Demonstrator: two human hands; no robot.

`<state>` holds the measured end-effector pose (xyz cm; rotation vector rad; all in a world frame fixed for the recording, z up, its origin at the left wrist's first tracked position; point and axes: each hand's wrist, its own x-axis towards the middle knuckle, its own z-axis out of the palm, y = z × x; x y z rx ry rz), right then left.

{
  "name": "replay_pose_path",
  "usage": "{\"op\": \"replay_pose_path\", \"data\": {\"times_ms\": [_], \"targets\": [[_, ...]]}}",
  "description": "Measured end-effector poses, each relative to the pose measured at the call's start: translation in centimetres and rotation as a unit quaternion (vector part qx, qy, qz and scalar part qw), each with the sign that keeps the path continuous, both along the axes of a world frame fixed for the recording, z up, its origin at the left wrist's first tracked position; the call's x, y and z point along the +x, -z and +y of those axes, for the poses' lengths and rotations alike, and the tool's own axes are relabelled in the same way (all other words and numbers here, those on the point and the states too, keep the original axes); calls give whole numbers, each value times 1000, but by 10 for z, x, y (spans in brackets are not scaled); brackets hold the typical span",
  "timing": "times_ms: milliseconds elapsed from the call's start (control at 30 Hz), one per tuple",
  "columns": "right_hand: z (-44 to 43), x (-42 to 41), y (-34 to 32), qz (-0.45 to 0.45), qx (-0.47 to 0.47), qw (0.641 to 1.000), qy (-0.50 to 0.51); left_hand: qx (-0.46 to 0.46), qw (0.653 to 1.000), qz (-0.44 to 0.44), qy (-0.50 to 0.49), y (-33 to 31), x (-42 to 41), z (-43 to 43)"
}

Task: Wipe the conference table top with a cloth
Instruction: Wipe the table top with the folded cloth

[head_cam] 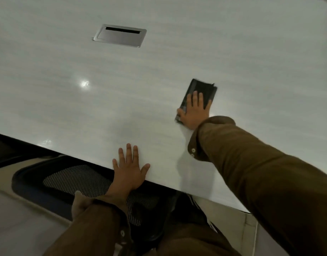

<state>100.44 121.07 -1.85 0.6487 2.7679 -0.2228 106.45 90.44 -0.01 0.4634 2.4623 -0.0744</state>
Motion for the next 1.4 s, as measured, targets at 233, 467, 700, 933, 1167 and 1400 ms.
{"op": "replay_pose_path", "data": {"times_ms": [233,467,700,933,1167,1400], "targets": [[-59,129,0,66,-63,975,-203,4,999,12,-36,-7,8,11],[-10,265,-3,105,-96,969,-201,61,993,-12,98,-21,21,65],[-30,197,-19,23,-54,995,85,63,992,11,110,-4,38,67],[-71,276,-11,90,-82,984,-133,81,988,66,117,7,40,63],[-14,278,-7,95,-36,995,-5,58,993,36,97,5,41,73],[-4,253,-1,110,-45,980,-162,85,990,46,101,7,53,127]]}}
